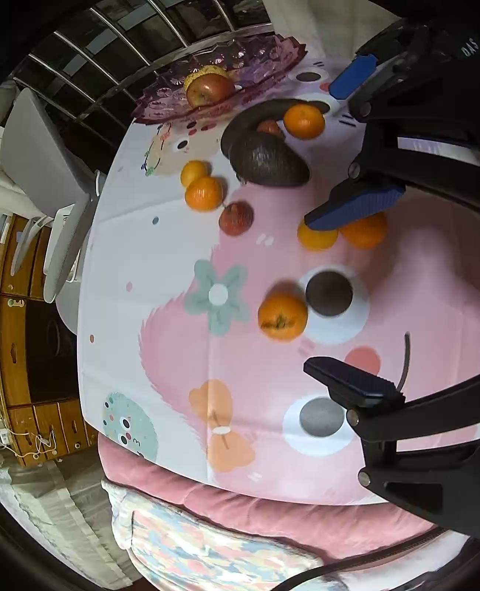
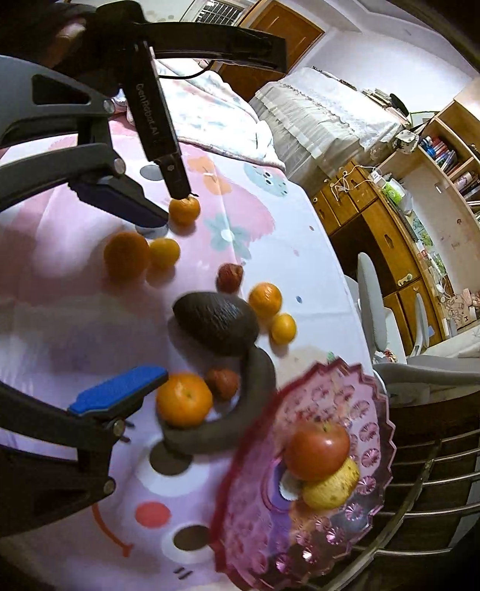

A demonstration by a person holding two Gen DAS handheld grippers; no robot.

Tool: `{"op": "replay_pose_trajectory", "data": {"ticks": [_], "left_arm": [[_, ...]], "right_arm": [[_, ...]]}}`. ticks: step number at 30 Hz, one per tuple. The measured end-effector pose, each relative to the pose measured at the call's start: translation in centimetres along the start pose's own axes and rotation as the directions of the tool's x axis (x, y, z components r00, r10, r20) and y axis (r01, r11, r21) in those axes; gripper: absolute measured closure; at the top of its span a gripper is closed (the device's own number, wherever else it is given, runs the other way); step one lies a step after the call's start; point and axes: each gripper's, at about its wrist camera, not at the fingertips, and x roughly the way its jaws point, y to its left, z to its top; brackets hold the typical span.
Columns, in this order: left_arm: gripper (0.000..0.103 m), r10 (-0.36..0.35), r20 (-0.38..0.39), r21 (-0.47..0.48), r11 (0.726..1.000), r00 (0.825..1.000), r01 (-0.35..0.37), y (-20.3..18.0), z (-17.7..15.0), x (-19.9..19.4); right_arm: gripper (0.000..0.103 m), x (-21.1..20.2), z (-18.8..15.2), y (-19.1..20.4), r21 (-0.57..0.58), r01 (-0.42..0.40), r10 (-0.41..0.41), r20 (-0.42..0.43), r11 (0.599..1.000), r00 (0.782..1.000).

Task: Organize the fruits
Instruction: 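Withdraw both grippers from the bowl and move them toward the tangerines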

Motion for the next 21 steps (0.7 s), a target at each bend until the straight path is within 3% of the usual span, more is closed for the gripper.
{"op": "replay_pose_trajectory", "data": {"ticks": [11, 21], "left_arm": [[0.034, -0.018, -0.047, 0.101, 0.995, 0.999, 0.023, 1.5, 1.1, 3.8], [0.034, -0.065, -0.082, 0.114, 0.991, 0.995, 0.074, 2.1, 1.8, 6.7]], "right_arm": [[0.025, 3.0, -3.0, 4.6, -0.058, 0.049, -0.049, 0.003, 0.997, 0.999], [0.029, 6.9, -5.6, 6.4, -0.116, 0.145, -0.148, -0.019, 0.983, 0.989]]}}
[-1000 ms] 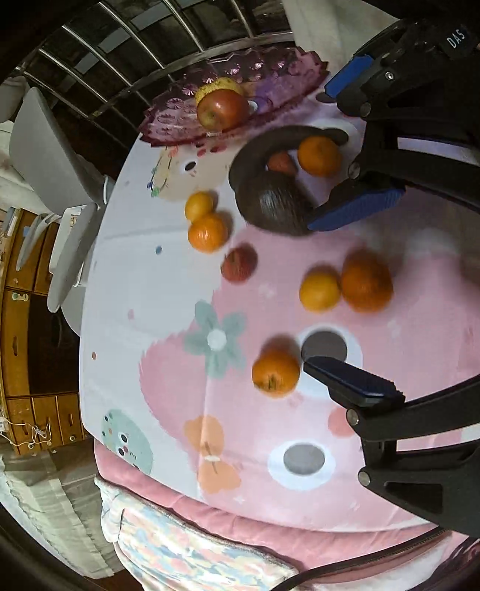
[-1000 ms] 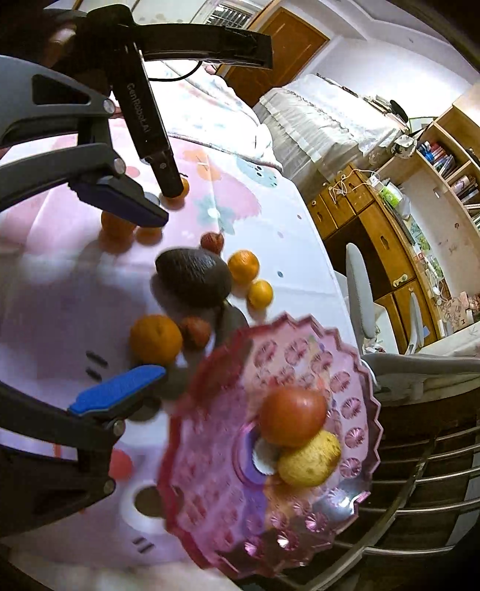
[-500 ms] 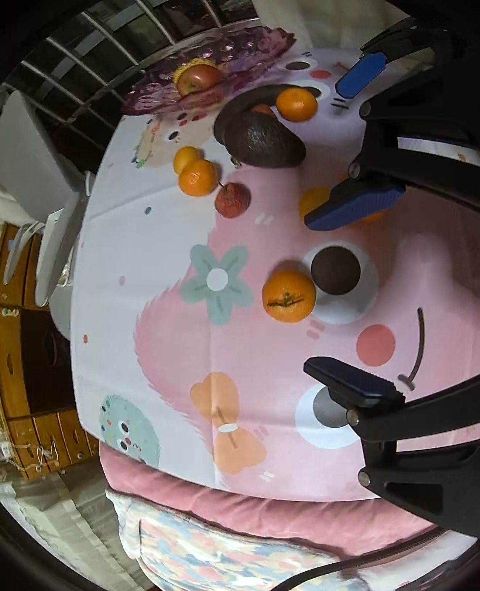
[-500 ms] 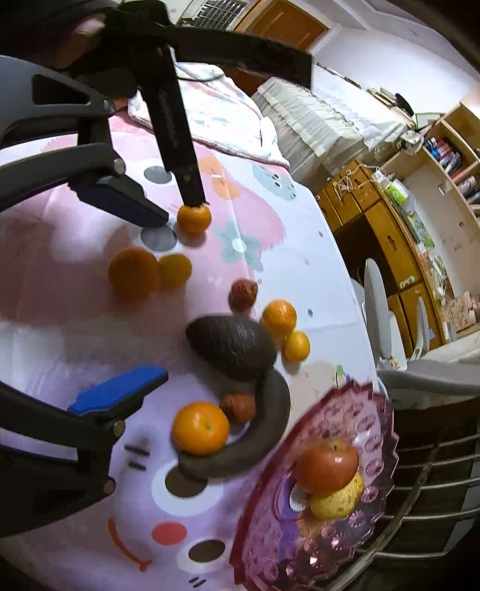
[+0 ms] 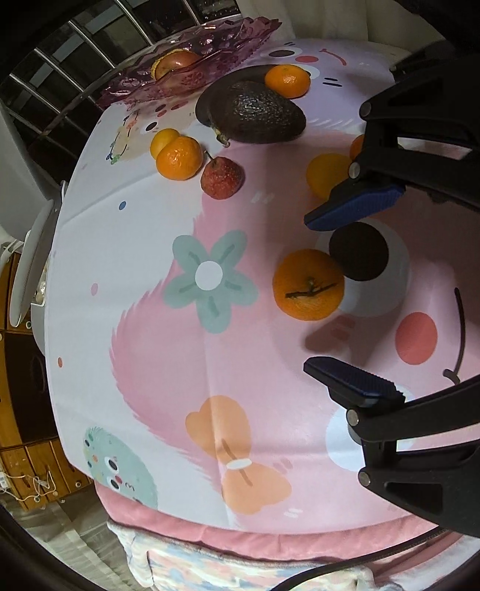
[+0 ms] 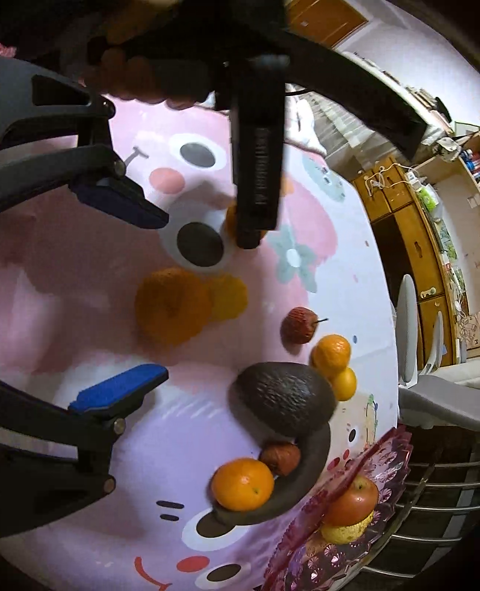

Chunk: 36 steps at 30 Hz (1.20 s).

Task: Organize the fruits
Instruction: 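Withdraw both grippers from the bowl and move them toward the tangerines, then grasp a tangerine with the left gripper while the right gripper grasps another tangerine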

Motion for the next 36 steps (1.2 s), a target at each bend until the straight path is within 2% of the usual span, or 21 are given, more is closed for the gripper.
{"op": "replay_pose_trajectory", "data": {"ticks": [10, 13, 18, 28, 36], "left_arm": [[0.058, -0.035, -0.004, 0.009, 0.999, 0.999, 0.035, 0.4, 0.3, 0.8], [0.065, -0.071, -0.008, -0.01, 0.997, 0.997, 0.071, 0.7, 0.2, 0.7], [0.066, -0.071, -0.001, -0.023, 0.997, 0.997, 0.071, 0.8, 0.2, 0.7], [0.066, -0.043, 0.04, -0.06, 0.997, 0.998, 0.046, 0.9, -0.2, -1.0], [0.066, -0.021, 0.121, -0.076, 0.997, 0.992, 0.03, -0.4, 0.6, -4.2]], "right_arm": [[0.043, 1.6, -0.4, 0.4, -0.031, 0.078, -0.077, 0.022, 0.996, 0.997], [0.049, 1.7, -0.3, 0.4, -0.044, 0.085, -0.084, 0.025, 0.995, 0.996], [0.057, 1.6, -0.3, 0.6, -0.069, 0.097, -0.095, 0.031, 0.993, 0.995], [0.059, 0.8, -0.3, 0.3, -0.099, 0.1, -0.097, 0.035, 0.99, 0.995], [0.059, -3.1, 1.6, -0.9, -0.129, 0.083, -0.072, 0.088, 0.988, 0.994]]}}
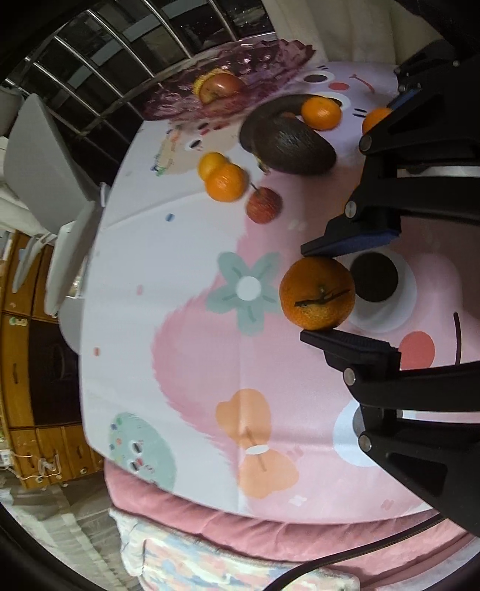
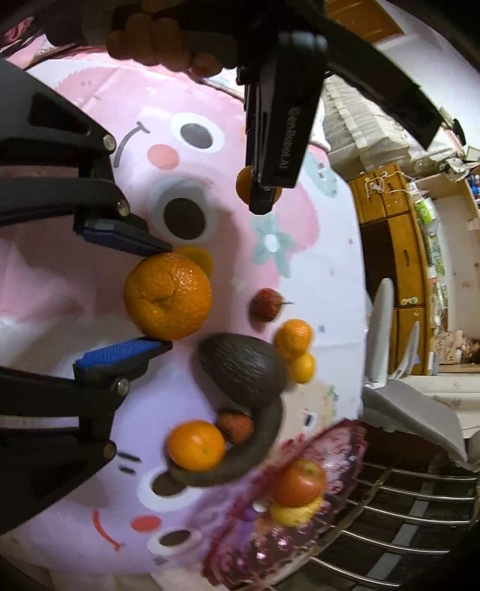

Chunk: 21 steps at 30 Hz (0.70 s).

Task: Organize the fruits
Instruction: 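Grasp a tangerine with the left gripper while the right gripper grasps another tangerine, then carry both tangerines into the pink bowl and open both grippers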

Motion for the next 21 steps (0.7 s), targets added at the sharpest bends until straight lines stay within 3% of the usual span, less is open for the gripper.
{"op": "replay_pose_trajectory", "data": {"ticks": [9, 21], "left_arm": [[0.066, 0.019, 0.117, -0.016, 1.0, 0.993, -0.017, -4.1, 1.6, -3.0], [0.066, -0.044, 0.209, 0.015, 0.999, 0.977, 0.042, -11.7, 1.3, -3.5]], "right_arm": [[0.059, -3.9, 3.1, -3.8, -0.042, -0.028, 0.031, 0.063, 0.999, 0.998], [0.059, -6.4, 5.5, -11.2, -0.034, -0.056, 0.06, 0.112, 0.998, 0.992]]}}
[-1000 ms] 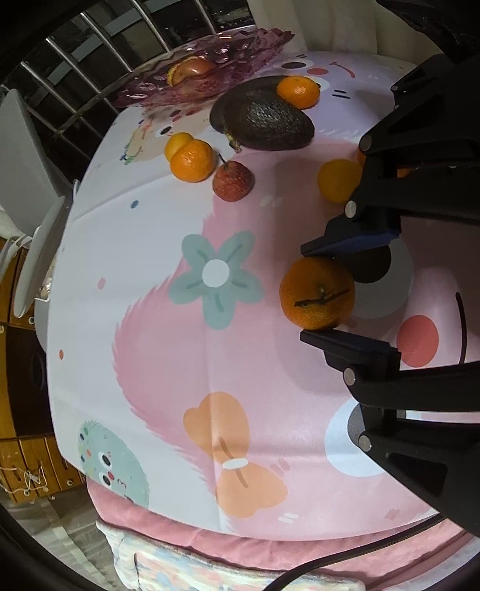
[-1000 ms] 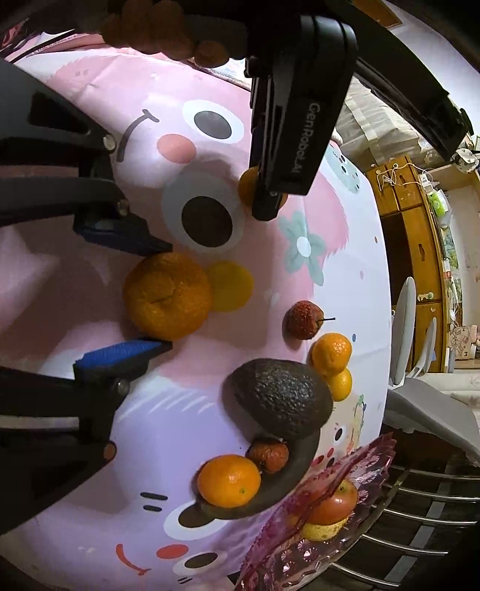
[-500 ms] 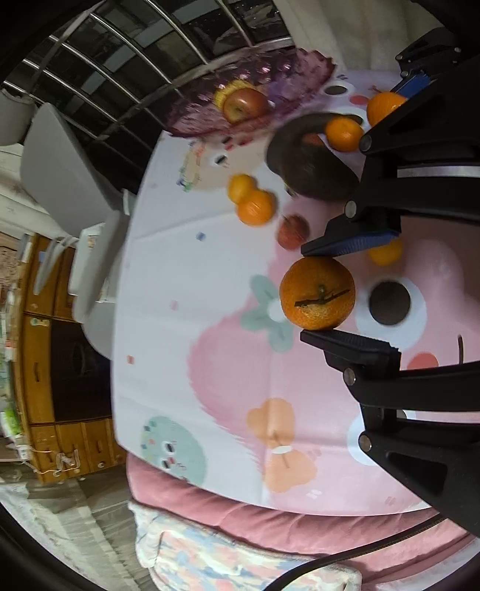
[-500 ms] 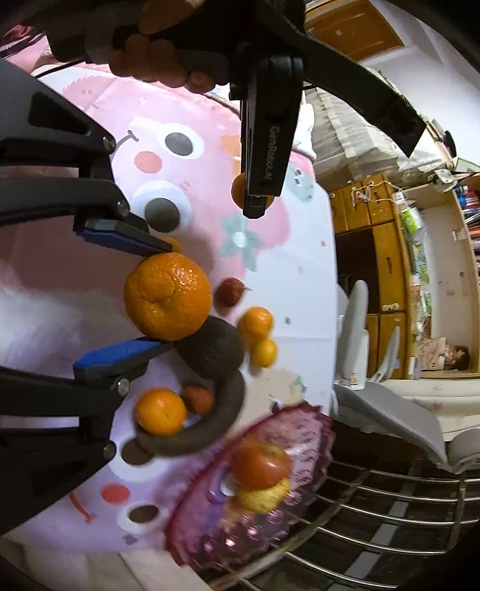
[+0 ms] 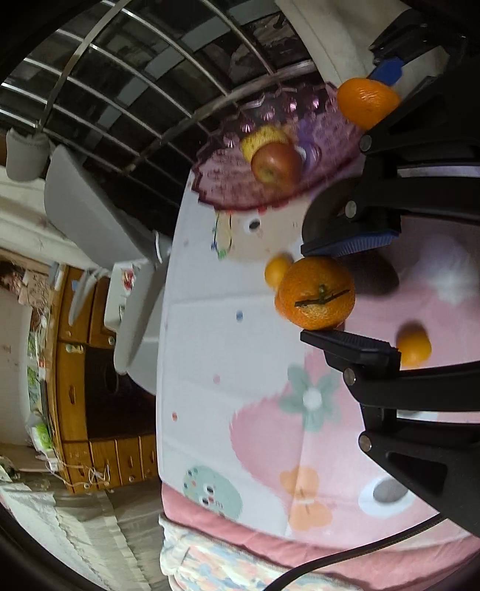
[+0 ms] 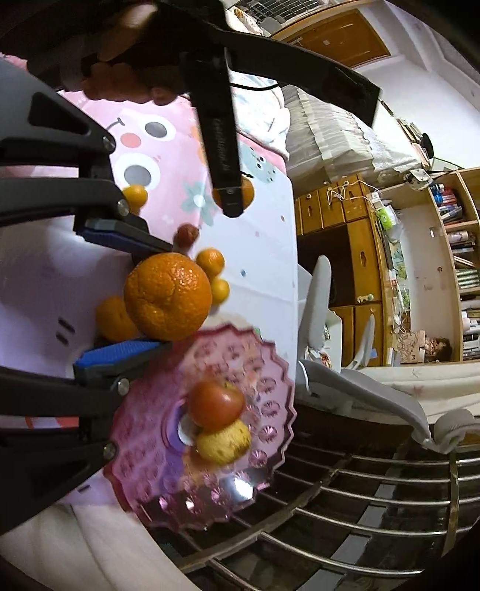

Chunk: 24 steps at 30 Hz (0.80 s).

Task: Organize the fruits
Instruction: 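Carry both tangerines into the pink bowl and open both grippers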

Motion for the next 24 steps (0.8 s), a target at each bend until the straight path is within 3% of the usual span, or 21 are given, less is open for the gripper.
{"op": "replay_pose_trajectory", "data": {"ticks": [9, 14, 24], "left_arm": [[0.066, -0.065, 0.047, 0.067, 0.996, 0.997, 0.062, -6.3, -0.7, 0.9], [0.066, -0.07, 0.01, 0.106, 0.992, 0.997, 0.069, -9.4, -1.0, 2.1], [0.066, -0.139, -0.067, 0.158, 0.976, 0.988, 0.149, -14.9, -2.4, 4.0]], "right_arm": [[0.059, 0.6, 0.1, -6.7, 0.044, 0.02, -0.019, -0.037, 0.999, 0.999], [0.058, 0.9, -0.4, -9.9, 0.082, 0.035, -0.029, -0.066, 0.996, 0.997], [0.058, 1.6, -1.6, -15.2, 0.151, 0.054, -0.034, -0.129, 0.987, 0.991]]}}
